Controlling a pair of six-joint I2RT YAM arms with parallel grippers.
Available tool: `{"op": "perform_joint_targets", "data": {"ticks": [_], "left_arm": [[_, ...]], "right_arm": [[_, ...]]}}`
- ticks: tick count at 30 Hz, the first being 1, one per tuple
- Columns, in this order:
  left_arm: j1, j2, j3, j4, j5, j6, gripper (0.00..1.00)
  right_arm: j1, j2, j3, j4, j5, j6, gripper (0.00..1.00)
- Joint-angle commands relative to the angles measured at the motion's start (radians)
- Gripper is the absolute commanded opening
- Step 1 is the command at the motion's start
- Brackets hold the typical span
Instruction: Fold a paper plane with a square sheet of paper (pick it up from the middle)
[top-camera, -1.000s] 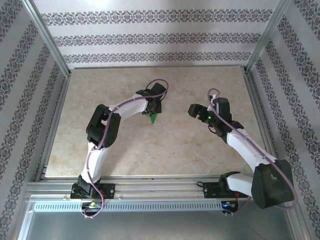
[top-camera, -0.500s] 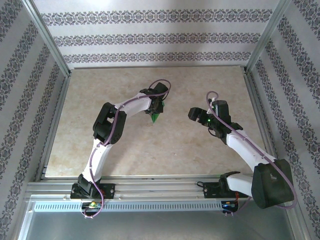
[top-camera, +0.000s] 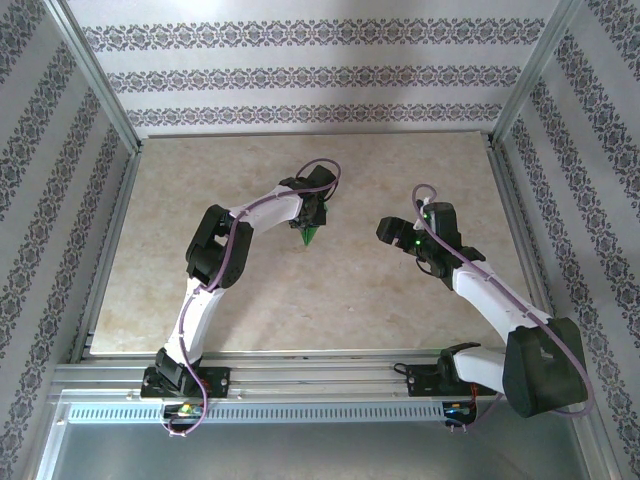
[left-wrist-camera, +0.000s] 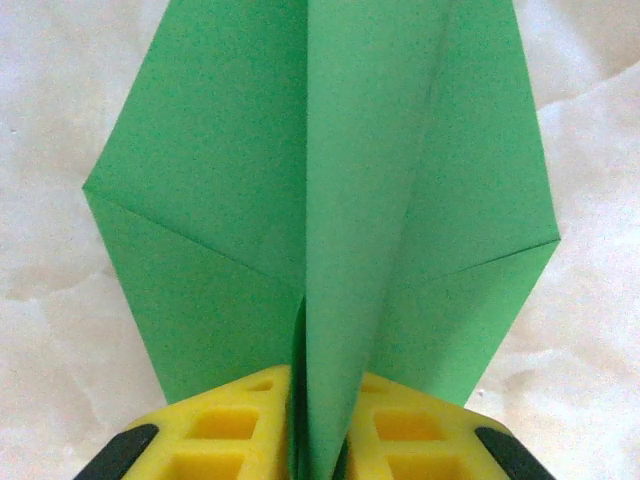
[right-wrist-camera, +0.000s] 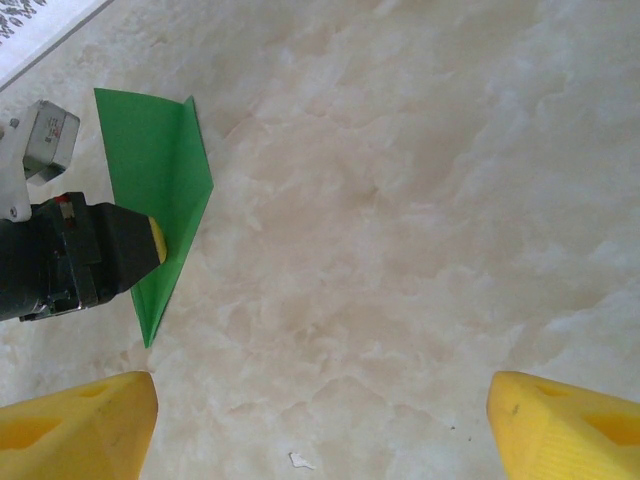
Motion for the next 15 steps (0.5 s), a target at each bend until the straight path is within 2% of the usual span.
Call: {"op": "perform_joint_targets", "data": {"ticks": [1,4,15], "left_arm": [[0.010,0.042,-0.018,-0.030,-0.003,-0.055,0.19],[0.010,0.029,-0.015,-0.024,-0.013,-0.070,0.19],[0.008,-0.100,-0.011,0.024,-0.022,-0.105,0.34]], "right_arm": [[-0.010,0.003,-0.015,0.021,-0.013,0.019,0.86],[-0.010,0.004,-0.011,0.023,-0.018,0.020,0.86],[-0.010,0.006,-0.008,0.029,-0.022,0.031,0.85]]}}
